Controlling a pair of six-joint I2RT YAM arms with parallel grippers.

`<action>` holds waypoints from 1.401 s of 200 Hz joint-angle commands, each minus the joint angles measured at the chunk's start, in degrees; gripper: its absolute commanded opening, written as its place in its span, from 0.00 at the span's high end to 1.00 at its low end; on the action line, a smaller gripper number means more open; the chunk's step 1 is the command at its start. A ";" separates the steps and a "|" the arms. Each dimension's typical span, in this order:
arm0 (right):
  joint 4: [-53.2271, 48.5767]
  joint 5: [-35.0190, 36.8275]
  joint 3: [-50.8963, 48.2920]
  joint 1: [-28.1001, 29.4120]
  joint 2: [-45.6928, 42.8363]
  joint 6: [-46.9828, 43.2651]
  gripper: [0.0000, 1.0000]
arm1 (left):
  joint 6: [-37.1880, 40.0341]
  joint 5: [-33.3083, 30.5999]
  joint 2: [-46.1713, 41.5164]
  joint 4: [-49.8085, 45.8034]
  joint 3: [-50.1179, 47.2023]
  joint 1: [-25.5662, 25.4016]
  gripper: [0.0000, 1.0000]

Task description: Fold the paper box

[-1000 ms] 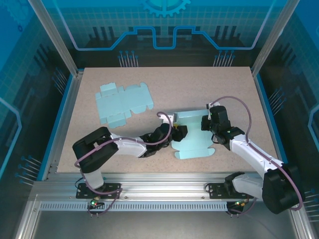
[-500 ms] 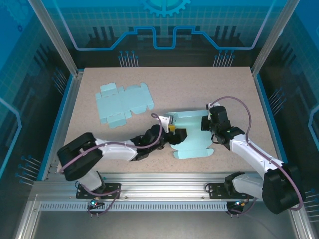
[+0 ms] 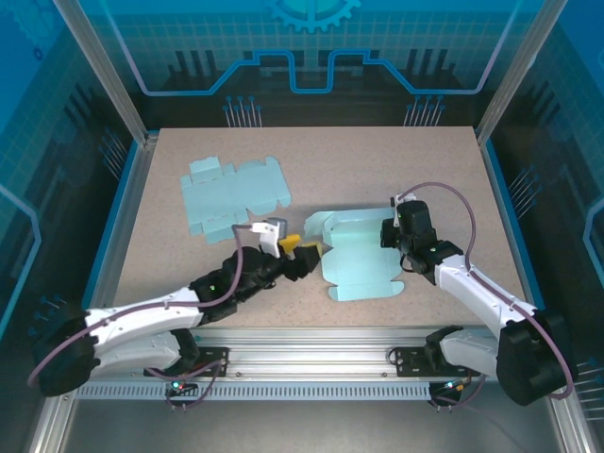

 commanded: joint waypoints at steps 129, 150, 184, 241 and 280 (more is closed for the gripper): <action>1.03 -0.55 0.09 0.69 -0.14 0.43 1.00 | 10.03 5.44 27.17 -0.83 12.26 16.06 0.45; 1.09 -0.45 0.13 0.69 0.05 0.41 1.00 | 10.58 10.63 28.80 1.00 12.92 15.88 0.47; 1.12 -0.41 0.28 0.69 0.71 0.42 1.00 | 13.21 13.55 29.08 0.94 12.64 12.93 0.47; 1.01 -0.33 0.24 0.69 0.62 0.42 1.00 | 16.80 14.55 31.06 1.32 13.31 8.17 0.47; 1.08 -0.52 0.23 0.69 0.36 0.48 1.00 | 19.73 14.92 32.93 1.97 14.63 6.43 0.44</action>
